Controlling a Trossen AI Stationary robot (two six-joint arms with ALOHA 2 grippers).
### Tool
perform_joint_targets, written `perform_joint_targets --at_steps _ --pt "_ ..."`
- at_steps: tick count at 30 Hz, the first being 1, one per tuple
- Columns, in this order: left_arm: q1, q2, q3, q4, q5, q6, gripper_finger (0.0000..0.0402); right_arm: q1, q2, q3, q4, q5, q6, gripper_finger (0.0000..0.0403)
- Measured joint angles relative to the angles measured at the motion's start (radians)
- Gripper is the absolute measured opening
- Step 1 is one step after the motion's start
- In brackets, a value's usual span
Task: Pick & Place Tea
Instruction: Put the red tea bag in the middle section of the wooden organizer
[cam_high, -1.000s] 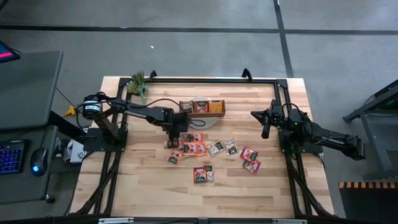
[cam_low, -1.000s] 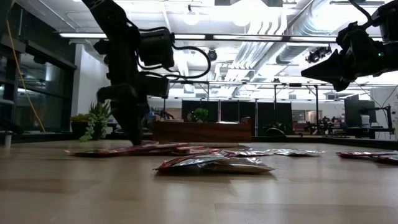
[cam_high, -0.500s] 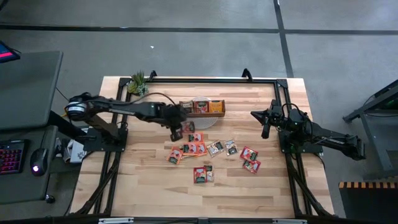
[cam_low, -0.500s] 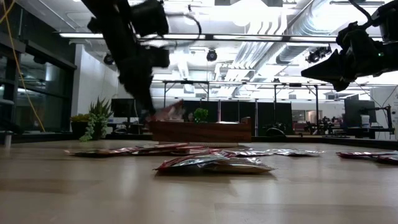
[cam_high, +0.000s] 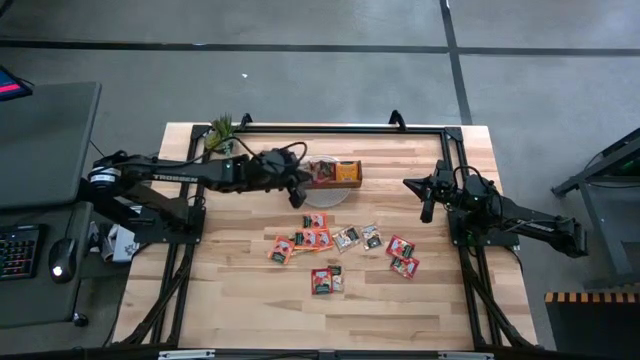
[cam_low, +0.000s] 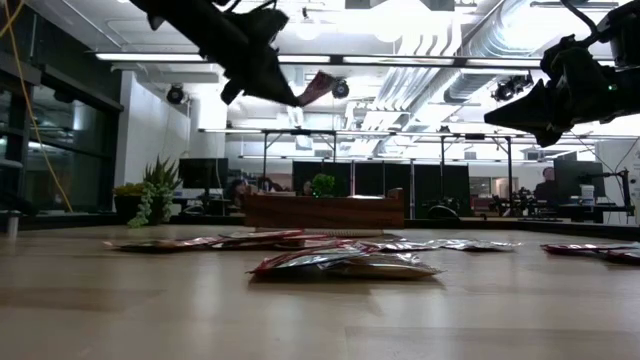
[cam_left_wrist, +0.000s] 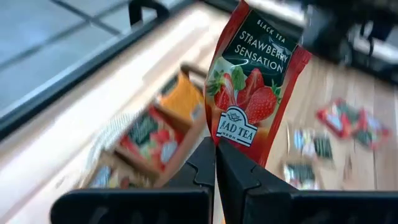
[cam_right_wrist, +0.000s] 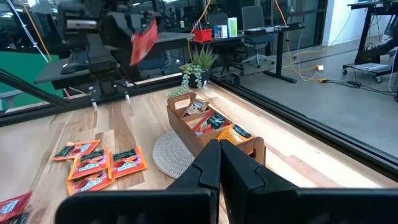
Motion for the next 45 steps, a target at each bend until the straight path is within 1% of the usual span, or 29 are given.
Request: perform_joint_targets --at_steps 4,12,16,18,22,24,29,32,35,38,41,45 --pt "0.000 0.000 0.000 0.074 -0.062 -0.035 0.0000 0.000 0.000 0.000 0.001 0.000 0.000 0.0000" --pt "0.000 0.000 0.000 0.113 -0.204 -0.069 0.0000 0.000 0.000 0.000 0.002 0.000 0.000 0.0000" --pt "0.000 0.000 0.000 0.123 -0.253 -0.087 0.0000 0.000 0.000 0.000 0.019 0.002 0.000 0.0000" --pt "0.000 0.012 0.001 0.152 -0.273 -0.095 0.0000 0.000 0.000 0.000 0.044 0.015 0.013 0.0000" --pt "0.001 0.025 0.000 0.185 -0.278 -0.107 0.0000 0.000 0.000 0.000 0.117 0.056 0.168 0.0000" --pt "0.001 0.022 0.002 0.200 -0.278 -0.109 0.0000 0.000 0.001 0.000 0.139 0.066 0.216 0.0000" --pt "0.001 0.024 0.002 0.215 -0.280 -0.104 0.0000 0.000 0.001 0.000 0.254 0.069 0.236 0.0000" --pt "0.001 0.024 0.002 0.215 -0.305 -0.101 0.0000 0.000 0.016 0.000 0.329 0.070 0.203 0.0000" --pt "0.001 0.024 0.002 0.218 -0.320 -0.101 0.0000 0.000 0.066 0.000 0.379 0.050 0.179 0.0000" --pt "0.001 0.024 0.002 0.223 -0.345 -0.102 0.0000 0.001 0.148 0.005 0.436 0.023 0.179 0.0000" --pt "0.001 0.026 0.002 0.244 -0.373 -0.102 0.0000 0.001 0.261 0.050 0.476 0.013 0.171 0.0000" --pt "0.001 0.045 0.000 0.273 -0.387 -0.093 0.0000 0.001 0.450 0.162 0.488 0.003 0.103 0.0003"
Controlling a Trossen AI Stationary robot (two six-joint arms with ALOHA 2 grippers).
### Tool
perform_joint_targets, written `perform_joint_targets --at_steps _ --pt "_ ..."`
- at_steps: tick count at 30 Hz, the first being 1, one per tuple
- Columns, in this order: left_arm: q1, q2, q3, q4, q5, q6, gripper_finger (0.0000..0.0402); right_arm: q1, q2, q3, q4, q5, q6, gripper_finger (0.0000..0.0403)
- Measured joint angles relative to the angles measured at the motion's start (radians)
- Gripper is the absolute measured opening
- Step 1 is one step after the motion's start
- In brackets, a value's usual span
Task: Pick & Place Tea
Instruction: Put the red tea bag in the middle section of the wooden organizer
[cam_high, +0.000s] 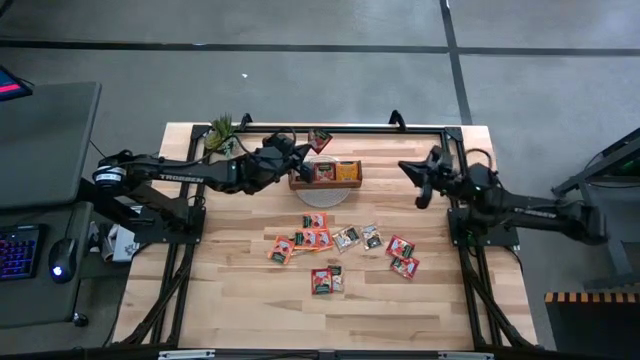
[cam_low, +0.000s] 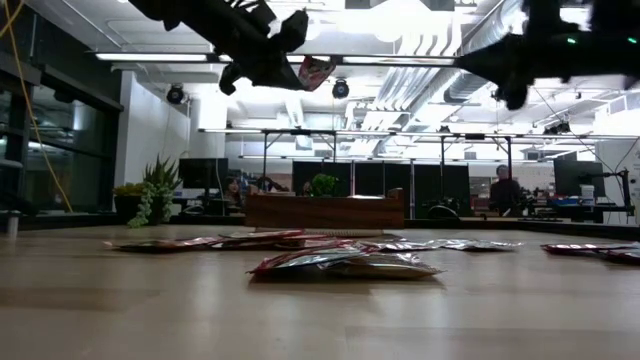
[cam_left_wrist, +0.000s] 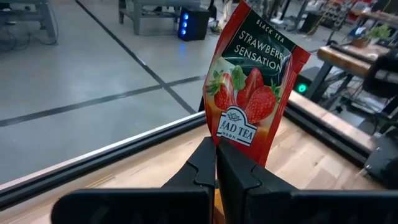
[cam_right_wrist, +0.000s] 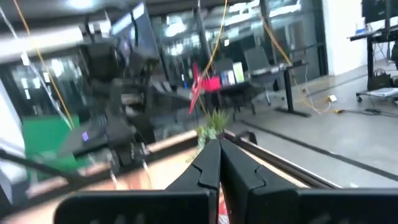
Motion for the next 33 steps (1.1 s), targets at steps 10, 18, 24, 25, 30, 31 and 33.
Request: perform_joint_targets --at_steps 10,18,24,25,30,31,33 --pt "0.000 0.040 0.000 0.023 0.064 0.028 0.0000 0.000 0.490 0.345 -0.002 -0.058 -0.076 0.0114" --pt "0.000 0.042 0.000 0.061 0.128 0.124 0.0000 0.000 0.681 0.531 -0.017 -0.065 -0.021 0.0228" --pt "0.000 0.042 0.001 0.075 0.142 0.156 0.0000 0.008 0.765 0.597 -0.017 -0.074 0.056 0.0245" --pt "0.000 0.042 0.001 0.076 0.148 0.158 0.0000 0.013 0.775 0.604 -0.019 -0.074 0.056 0.0245" --pt "0.001 0.042 0.001 0.077 0.162 0.200 0.0000 0.031 0.824 0.626 -0.016 -0.079 0.055 0.0245" --pt "0.001 0.042 0.001 0.077 0.162 0.200 0.0000 0.034 0.830 0.627 -0.015 -0.076 0.056 0.0245" --pt "0.001 0.042 0.001 0.076 0.161 0.201 0.0000 0.040 0.835 0.627 0.004 -0.070 0.055 0.0245"
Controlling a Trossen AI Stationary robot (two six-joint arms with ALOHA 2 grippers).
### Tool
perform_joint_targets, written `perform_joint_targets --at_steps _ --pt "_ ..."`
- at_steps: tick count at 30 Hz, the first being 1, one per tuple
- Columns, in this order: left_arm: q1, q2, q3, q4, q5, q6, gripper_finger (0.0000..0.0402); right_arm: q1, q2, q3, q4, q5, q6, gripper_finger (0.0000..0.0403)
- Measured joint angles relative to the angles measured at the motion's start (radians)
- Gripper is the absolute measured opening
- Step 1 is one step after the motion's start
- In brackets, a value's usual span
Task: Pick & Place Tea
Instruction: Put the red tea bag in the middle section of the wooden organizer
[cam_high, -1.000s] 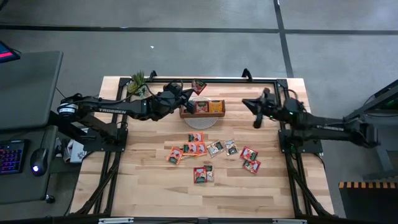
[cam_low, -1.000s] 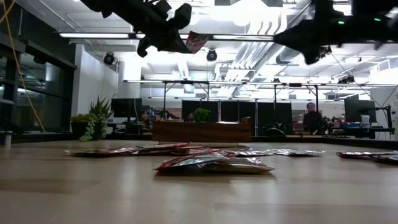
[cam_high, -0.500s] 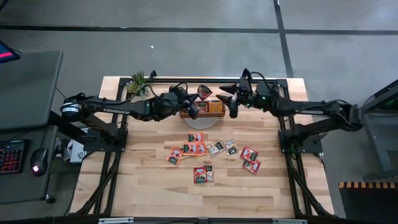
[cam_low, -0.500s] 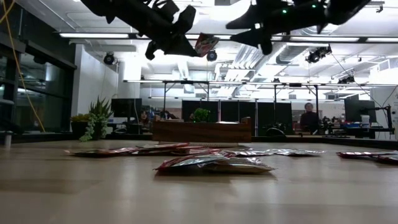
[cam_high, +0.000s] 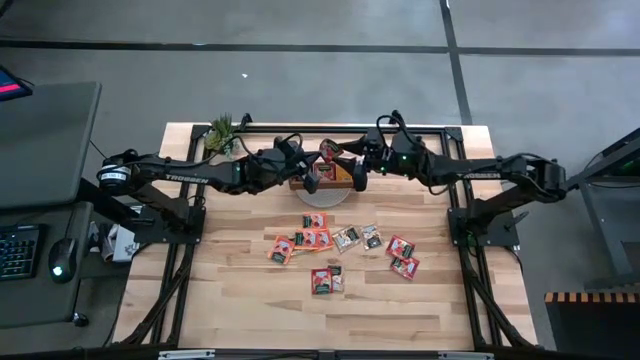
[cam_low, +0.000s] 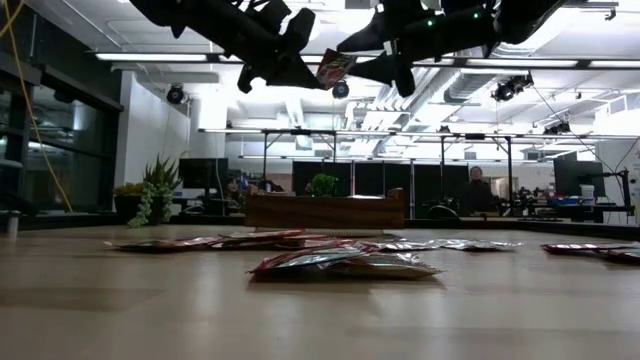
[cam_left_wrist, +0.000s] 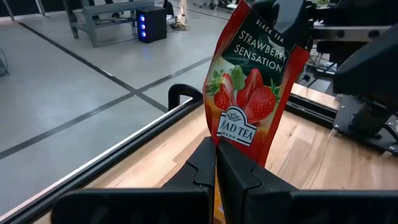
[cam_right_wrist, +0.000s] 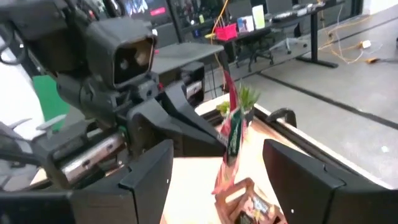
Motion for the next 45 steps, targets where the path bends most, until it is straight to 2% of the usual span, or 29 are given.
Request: perform_joint_targets --at_steps 5,15,24,34,38,45 --pt "0.000 0.000 0.000 -0.003 0.003 -0.001 0.0000 -0.003 -0.006 0.000 0.038 0.020 0.007 0.0234" --pt "0.000 0.000 0.000 -0.001 -0.006 -0.027 0.0000 -0.008 -0.010 0.000 0.021 -0.027 -0.035 0.0166" --pt "0.000 0.000 0.000 0.000 -0.007 -0.027 0.0000 -0.008 -0.010 0.000 0.016 -0.023 -0.043 0.0117" --pt "0.000 0.000 0.000 0.000 -0.002 -0.027 0.0000 -0.008 -0.010 0.000 0.002 -0.021 -0.076 0.0007" --pt "0.000 0.000 0.001 -0.001 -0.003 -0.027 0.0000 -0.008 -0.010 0.000 0.000 0.017 -0.067 0.0003" --pt "0.000 0.000 0.002 -0.017 0.002 0.006 0.0000 -0.009 -0.010 0.000 -0.006 0.019 -0.059 0.0001"
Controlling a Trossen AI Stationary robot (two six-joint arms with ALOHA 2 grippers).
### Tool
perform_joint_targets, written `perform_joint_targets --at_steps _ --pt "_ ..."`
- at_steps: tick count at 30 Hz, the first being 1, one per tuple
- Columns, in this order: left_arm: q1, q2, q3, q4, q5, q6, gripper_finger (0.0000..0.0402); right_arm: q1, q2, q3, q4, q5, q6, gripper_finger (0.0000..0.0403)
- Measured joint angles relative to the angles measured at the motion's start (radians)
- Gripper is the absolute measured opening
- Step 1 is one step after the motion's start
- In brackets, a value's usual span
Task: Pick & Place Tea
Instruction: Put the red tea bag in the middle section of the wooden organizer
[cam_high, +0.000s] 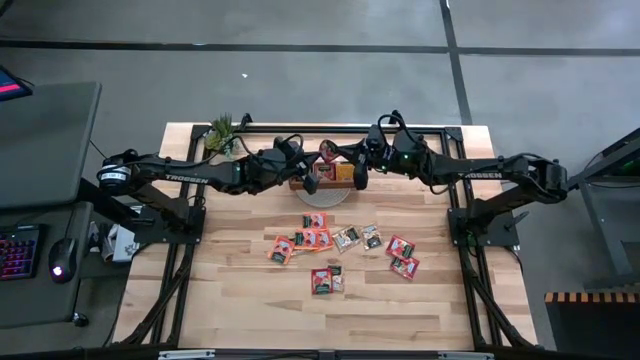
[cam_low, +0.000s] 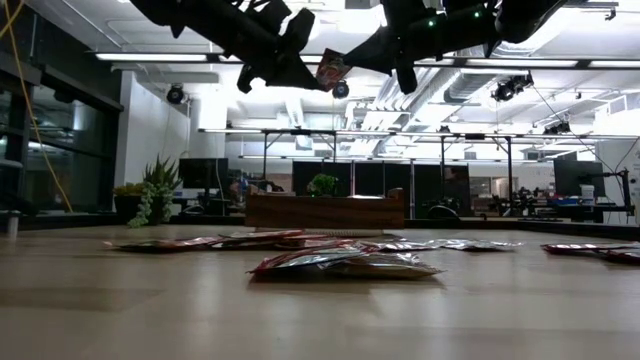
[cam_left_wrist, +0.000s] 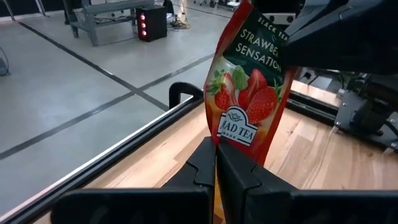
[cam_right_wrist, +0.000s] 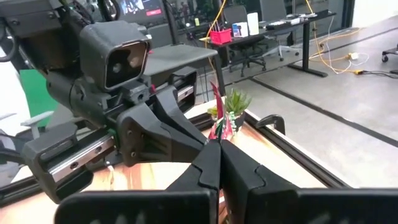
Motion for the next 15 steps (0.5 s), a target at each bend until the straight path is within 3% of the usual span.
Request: perform_joint_targets --at_steps 6,12,15 --pt "0.000 0.000 0.000 -0.068 0.079 0.068 0.0030 -0.006 -0.001 -0.001 -0.003 -0.016 -0.001 0.0001" --pt "0.000 0.000 0.000 -0.086 0.112 0.072 0.0137 -0.026 -0.004 -0.001 -0.012 -0.046 -0.001 0.0000" --pt "0.000 -0.002 0.015 -0.174 0.107 0.074 0.0195 -0.044 -0.004 0.000 -0.046 -0.072 0.000 0.0000"
